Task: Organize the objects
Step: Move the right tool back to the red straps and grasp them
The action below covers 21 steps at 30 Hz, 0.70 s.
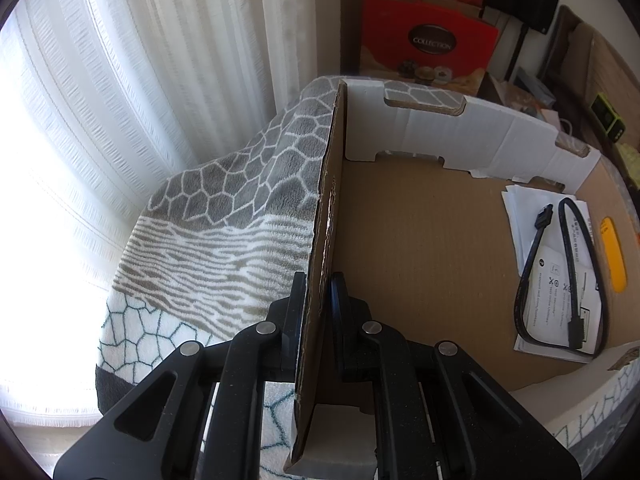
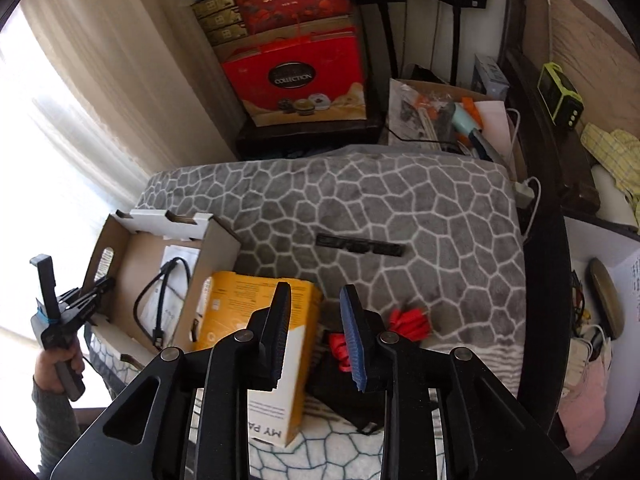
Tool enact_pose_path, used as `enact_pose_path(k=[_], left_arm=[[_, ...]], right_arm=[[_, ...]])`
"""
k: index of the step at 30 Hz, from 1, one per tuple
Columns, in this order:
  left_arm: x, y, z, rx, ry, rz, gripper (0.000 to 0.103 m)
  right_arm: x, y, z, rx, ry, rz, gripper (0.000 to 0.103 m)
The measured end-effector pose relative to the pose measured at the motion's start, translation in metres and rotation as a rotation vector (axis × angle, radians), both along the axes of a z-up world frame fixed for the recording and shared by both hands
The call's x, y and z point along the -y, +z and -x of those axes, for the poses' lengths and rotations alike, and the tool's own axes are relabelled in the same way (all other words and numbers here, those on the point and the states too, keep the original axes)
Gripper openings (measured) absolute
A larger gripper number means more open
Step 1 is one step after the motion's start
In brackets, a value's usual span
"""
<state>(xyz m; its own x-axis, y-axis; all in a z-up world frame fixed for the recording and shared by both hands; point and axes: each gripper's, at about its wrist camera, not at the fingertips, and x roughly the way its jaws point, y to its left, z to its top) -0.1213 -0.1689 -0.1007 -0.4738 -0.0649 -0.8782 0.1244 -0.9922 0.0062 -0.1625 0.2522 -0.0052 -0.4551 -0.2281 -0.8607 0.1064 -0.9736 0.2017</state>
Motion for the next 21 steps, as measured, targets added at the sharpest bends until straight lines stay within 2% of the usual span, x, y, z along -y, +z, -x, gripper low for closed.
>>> enact_pose_path(k=[5,7,9,10,21], left_arm=[[-0.001,0.0,0.0,0.0,-0.001,0.002,0.01],[-0.001,0.0,0.0,0.001,-0.002,0.002,0.01],[-0.001,0.0,0.0,0.0,-0.004,0.005,0.01],[-0.001,0.001,0.0,0.0,-0.005,0.005,0.01],[-0.001,0.001,0.001,0.0,-0.004,0.006,0.01]], right_arm=[[-0.018,-0.017,-0.002,0.019,-0.04,-0.029,0.042],[-0.023,-0.023,-0.003,0.021,-0.058,-0.044,0.059],[-0.029,-0.028,-0.003,0.017,-0.077,-0.039,0.072],[-0.032,-0.031,-0.003,0.019,-0.088,-0.032,0.075],[-0.042,-0.069,0.003,0.135,-0.159,0.071,0.075]])
